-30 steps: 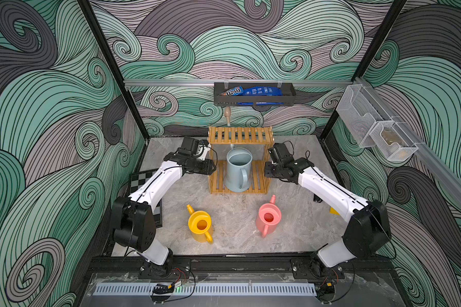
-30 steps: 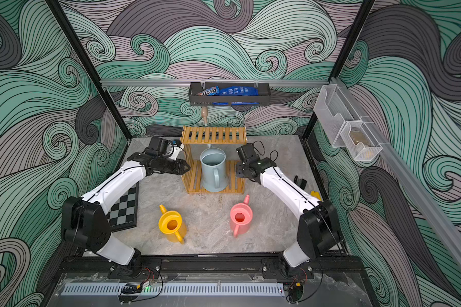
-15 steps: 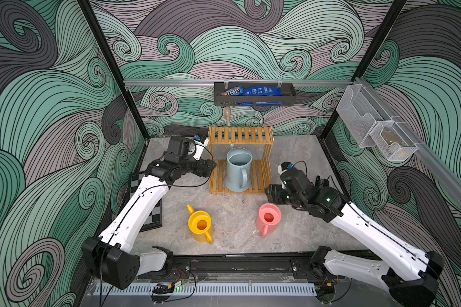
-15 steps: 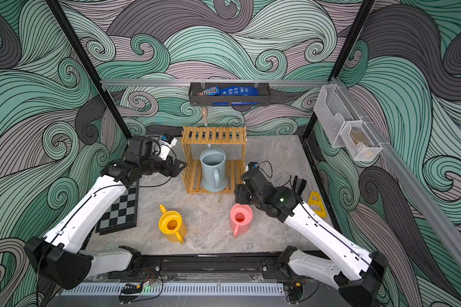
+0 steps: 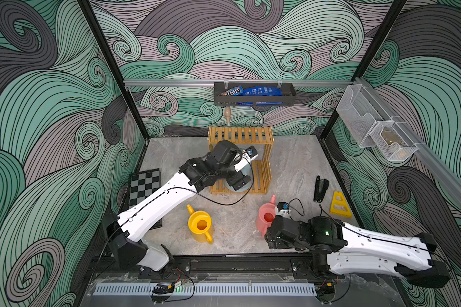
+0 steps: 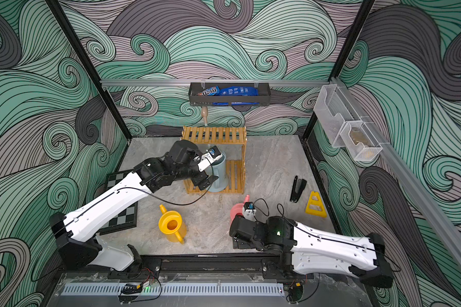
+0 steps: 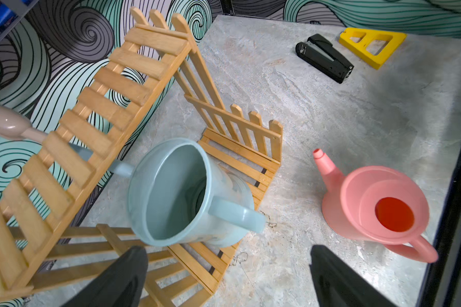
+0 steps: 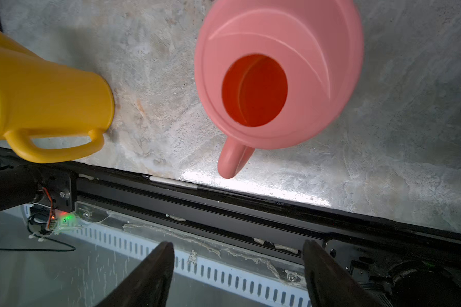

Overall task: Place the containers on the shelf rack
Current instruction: 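Adjust the container on the shelf, then pick up a container from the center of the board.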

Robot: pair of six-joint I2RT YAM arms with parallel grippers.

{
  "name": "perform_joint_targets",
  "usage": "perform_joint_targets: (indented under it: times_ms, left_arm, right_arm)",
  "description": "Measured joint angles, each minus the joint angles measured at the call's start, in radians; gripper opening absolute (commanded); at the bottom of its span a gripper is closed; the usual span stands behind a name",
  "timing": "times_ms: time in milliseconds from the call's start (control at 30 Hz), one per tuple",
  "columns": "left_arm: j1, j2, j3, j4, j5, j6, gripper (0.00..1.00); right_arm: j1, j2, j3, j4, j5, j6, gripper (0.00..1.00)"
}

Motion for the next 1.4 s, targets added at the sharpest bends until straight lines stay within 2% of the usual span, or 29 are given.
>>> perform_joint_targets:
  times_ms: [267, 500, 700, 867, 1033, 1167, 1300, 1400]
  left_arm:
    - [-0.034, 0.193, 0.069, 0.02, -0.181, 0.035, 0.99]
    - [-0.038, 0.179, 0.053, 0.041, -0.268, 0.064, 0.99]
    - [-0.038, 0.146, 0.011, 0.067, -0.312, 0.097, 0.99]
    - [-0.039, 0.126, -0.014, 0.068, -0.332, 0.112, 0.99]
    - [-0.039, 0.092, -0.018, 0.05, -0.328, 0.107, 0.99]
    - [-0.037, 0.024, -0.018, 0.021, -0.303, 0.083, 0.99]
    - [-0.003, -0.056, -0.018, -0.001, -0.26, 0.044, 0.99]
    - [0.09, -0.106, -0.018, -0.019, -0.209, -0.005, 0.99]
  right_arm:
    - [-0.012, 0.075, -0.054, 0.032, 0.063, 0.029, 0.78]
    - [-0.111, -0.002, -0.142, 0.041, 0.064, 0.021, 0.67]
    - [-0.159, -0.095, -0.158, 0.061, 0.058, -0.023, 0.68]
    - [-0.155, -0.073, -0.137, 0.104, 0.011, -0.081, 0.73]
    - [-0.103, 0.027, -0.072, 0.148, 0.008, -0.116, 0.75]
    - [-0.101, 0.113, -0.048, 0.142, 0.023, -0.109, 0.76]
    - [-0.121, 0.152, -0.063, 0.134, 0.023, -0.103, 0.7]
    - [-0.161, 0.141, -0.084, 0.121, 0.023, -0.092, 0.55]
